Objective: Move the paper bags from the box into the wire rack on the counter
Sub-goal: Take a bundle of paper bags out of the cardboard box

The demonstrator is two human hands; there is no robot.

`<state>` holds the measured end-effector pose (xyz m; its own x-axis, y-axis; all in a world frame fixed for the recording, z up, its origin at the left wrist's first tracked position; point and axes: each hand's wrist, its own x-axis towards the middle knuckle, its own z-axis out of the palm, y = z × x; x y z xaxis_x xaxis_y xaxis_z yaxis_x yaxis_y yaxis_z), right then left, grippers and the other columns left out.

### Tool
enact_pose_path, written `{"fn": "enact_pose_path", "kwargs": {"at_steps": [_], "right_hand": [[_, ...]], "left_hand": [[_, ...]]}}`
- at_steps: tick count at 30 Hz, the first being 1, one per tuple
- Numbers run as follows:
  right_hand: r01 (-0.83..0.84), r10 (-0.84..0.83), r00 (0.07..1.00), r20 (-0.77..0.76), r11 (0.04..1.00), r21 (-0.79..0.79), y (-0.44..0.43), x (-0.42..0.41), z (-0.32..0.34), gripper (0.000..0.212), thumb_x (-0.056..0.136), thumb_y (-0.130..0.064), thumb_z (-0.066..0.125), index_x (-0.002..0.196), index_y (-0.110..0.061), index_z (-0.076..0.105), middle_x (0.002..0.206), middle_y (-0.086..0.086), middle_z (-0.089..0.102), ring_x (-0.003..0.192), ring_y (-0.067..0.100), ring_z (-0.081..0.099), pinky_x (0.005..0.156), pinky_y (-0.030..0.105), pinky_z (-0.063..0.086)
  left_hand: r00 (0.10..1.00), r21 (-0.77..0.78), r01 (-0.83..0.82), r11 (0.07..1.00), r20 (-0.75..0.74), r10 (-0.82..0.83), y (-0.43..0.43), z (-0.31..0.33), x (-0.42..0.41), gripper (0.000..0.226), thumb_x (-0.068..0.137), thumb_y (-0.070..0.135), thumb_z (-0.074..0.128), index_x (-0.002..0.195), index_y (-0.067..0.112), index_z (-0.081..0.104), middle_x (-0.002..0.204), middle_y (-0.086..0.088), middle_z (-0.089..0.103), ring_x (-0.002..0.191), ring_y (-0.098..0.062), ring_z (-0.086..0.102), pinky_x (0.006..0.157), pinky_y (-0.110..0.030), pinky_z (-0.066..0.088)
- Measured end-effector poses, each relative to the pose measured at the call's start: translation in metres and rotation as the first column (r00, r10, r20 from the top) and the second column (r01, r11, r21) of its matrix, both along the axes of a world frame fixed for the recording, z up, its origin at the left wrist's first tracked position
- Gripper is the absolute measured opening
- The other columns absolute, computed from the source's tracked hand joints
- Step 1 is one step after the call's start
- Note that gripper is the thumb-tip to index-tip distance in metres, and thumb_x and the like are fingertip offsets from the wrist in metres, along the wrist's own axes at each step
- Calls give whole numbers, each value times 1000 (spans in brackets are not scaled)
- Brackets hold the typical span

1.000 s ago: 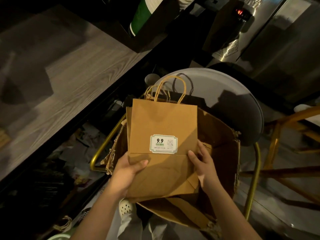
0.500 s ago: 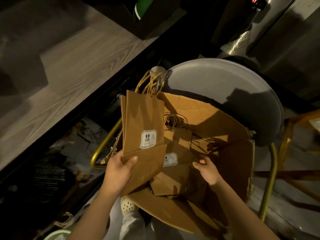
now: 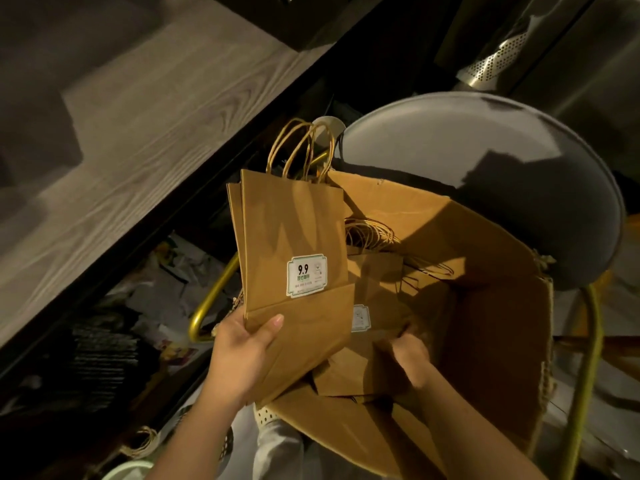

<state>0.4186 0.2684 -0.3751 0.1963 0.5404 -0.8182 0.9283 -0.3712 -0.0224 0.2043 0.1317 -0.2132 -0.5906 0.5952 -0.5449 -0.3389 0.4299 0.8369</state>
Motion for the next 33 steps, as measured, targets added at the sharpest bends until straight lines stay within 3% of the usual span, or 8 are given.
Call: {"fn": "enact_pose_path", "kwargs": {"at_steps": [5,9,13,15,18,21,28,33], "right_hand": [[103,-95,992,-88,990,93,-8,15,-6,54,88,-35,65,131,-17,37,117,8,47,97,27,56,79,36,50],[279,-260,928,-266,960,37,-11,16,-2,53,80,-29,75,126,-23,49,109,3,58,97,27,61,89,47,53],[451,-407,833,-375,892,32,-9,15,14,47,85,-14,70,128,-18,52,115,7,61,107,31,59,92,47,50],[487,-384,794,-471,866,114,-8,17,33,43,89,-8,64,129,-17,52,123,4,58,116,30,55,92,43,47],[466,-252,778,-576,847,258,-9,26,64,23,95,-8,54,114,-21,56,107,-7,58,105,19,56,74,31,45],[508,-199,759,-619,776,373,-7,34,95,28,96,-13,53,120,-28,54,110,-13,56,104,12,54,84,37,48],[580,-102,718,-689,633,512,0,49,158,21,101,-19,43,110,-34,54,102,-17,55,91,8,54,72,32,44],[729,-122,594,-795,499,468,9,62,189,24,100,-13,47,100,-35,56,104,-5,62,92,14,58,73,31,45]], "left_hand": [[1000,6,4,1000,12,-4,-3,-4,-3,21,87,1,62,99,18,65,91,5,75,86,-12,71,66,-21,57],[1000,6,-3,1000,21,3,-5,-5,-4,21,86,1,62,101,16,65,96,-1,74,90,-17,71,75,-29,57],[999,0,-21,1000,38,21,-4,-2,-2,21,87,1,62,101,16,63,92,1,74,84,-11,71,64,-20,57],[999,-4,-26,1000,46,26,-2,0,-1,21,87,2,62,101,17,62,89,4,73,81,-8,71,60,-17,55],[998,-22,-27,999,55,28,-2,2,0,21,89,4,61,107,15,62,97,2,72,86,-11,70,66,-20,55],[998,-22,-11,1000,61,13,0,5,2,25,90,7,60,114,14,60,104,-1,70,97,-16,67,77,-28,54],[999,-6,10,1000,44,-10,4,18,8,20,89,8,61,96,27,61,97,5,70,92,-11,65,71,-25,51],[998,-3,-11,1000,67,12,3,24,11,23,88,5,63,96,26,60,96,6,69,89,-9,66,71,-26,52]]}}
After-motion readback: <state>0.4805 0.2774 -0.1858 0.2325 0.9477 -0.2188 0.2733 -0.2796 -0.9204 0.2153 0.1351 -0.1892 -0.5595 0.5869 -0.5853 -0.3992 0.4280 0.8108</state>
